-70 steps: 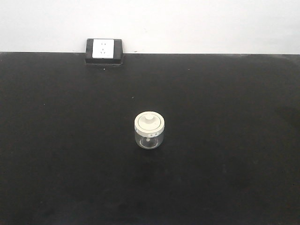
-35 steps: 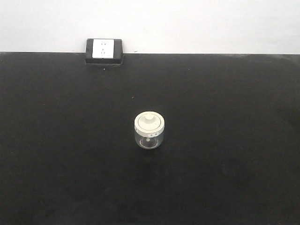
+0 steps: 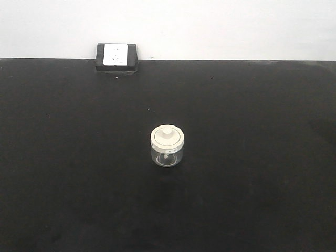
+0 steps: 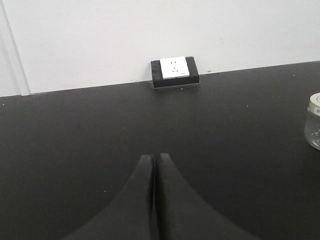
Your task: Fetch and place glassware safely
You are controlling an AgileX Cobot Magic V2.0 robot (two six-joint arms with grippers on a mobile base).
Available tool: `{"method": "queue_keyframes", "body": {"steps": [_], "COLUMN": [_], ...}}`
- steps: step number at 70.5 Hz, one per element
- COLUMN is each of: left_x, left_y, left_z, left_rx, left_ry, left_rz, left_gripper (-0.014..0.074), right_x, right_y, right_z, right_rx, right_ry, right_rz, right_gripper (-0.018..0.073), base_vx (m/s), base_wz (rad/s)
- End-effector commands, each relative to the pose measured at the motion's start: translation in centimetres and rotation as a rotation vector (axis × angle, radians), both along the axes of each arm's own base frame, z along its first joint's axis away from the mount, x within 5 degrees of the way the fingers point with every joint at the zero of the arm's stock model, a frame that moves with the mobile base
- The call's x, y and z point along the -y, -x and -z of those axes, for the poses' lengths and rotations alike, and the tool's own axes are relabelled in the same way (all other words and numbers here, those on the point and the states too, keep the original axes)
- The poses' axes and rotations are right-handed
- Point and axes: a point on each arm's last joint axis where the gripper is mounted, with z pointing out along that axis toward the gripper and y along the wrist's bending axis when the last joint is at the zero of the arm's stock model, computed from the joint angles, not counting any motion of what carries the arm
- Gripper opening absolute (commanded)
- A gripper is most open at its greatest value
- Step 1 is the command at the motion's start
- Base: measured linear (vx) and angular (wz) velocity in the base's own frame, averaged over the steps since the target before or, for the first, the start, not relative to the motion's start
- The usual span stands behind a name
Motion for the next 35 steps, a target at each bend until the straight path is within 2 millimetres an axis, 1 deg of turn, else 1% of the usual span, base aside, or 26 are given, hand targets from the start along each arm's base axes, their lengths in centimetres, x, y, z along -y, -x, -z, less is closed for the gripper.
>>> {"method": "queue_keyframes", "body": {"steps": [1,12,20,24,35], "left_x": [0.0,0.0,0.0,0.0,0.0], "left_y": [-0.1,-0.1,-0.1,-0.1,-0.1], "left_z": [0.3,0.3,0.3,0.3,0.3], "left_rx": [0.057,0.057,0.057,0.057,0.057], "left_ry": [0.013,0.013,0.013,0.013,0.013], "left_rz": [0.006,0.006,0.006,0.006,0.006], "left_gripper": [-0.0007,-0.0007,-0.0007,-0.0007,-0.0007], "right_x": [-0.1,-0.1,0.0,0.2,0.2], "right_y": [-0.1,-0.3,-0.5,-0.5,-0.5], "right_z": [-0.8,0.9,2.2,2.4,2.2], "right_rx": [0.106,0.064,0.049,0.028,0.044], "right_ry": [0.007,0.033,0.002,-0.008,0.006], "right_rz": [-0.01,-0.002,0.03,0.053,0.053], "right_gripper": [-0.0003,-0.0003,-0.0003,-0.0003,-0.0003], "base_vx": [0.0,0.0,0.0,0.0,0.0], "base_wz": [0.0,0.0,0.0,0.0,0.0]}}
